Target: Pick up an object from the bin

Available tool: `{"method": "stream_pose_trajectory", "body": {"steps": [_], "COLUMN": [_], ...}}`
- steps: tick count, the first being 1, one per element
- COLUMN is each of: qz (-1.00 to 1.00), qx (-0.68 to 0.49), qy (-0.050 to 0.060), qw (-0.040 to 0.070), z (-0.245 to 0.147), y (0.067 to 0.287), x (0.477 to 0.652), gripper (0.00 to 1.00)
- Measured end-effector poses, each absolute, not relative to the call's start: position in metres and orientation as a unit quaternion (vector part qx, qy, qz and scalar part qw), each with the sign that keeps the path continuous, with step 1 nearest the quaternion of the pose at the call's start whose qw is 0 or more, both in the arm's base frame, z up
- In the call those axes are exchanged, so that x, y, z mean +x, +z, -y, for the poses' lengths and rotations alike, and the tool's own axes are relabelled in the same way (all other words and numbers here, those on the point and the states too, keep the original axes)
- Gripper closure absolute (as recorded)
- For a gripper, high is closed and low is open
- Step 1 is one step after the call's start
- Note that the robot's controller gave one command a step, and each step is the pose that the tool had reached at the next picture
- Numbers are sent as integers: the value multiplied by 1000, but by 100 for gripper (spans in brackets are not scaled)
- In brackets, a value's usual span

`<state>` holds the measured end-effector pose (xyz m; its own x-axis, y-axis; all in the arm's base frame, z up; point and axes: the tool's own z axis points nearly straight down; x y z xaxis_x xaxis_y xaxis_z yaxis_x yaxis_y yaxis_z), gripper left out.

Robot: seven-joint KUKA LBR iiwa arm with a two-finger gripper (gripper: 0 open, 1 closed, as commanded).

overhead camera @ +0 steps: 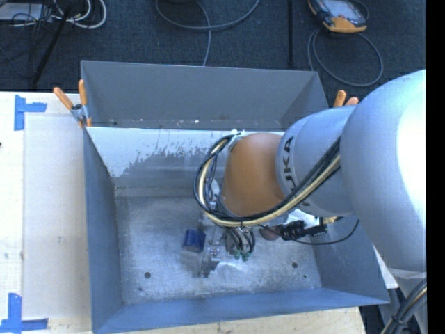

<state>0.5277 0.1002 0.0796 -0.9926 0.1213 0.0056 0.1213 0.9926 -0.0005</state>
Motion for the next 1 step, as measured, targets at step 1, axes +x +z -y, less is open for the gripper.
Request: {"method": "stream_pose_trajectory", "body": {"steps": [1], "qz": [998], "qx": [-61], "qy": [0], "qw": [2], "z": [-100], "y": [80], "x": [528], "gripper": [100]}}
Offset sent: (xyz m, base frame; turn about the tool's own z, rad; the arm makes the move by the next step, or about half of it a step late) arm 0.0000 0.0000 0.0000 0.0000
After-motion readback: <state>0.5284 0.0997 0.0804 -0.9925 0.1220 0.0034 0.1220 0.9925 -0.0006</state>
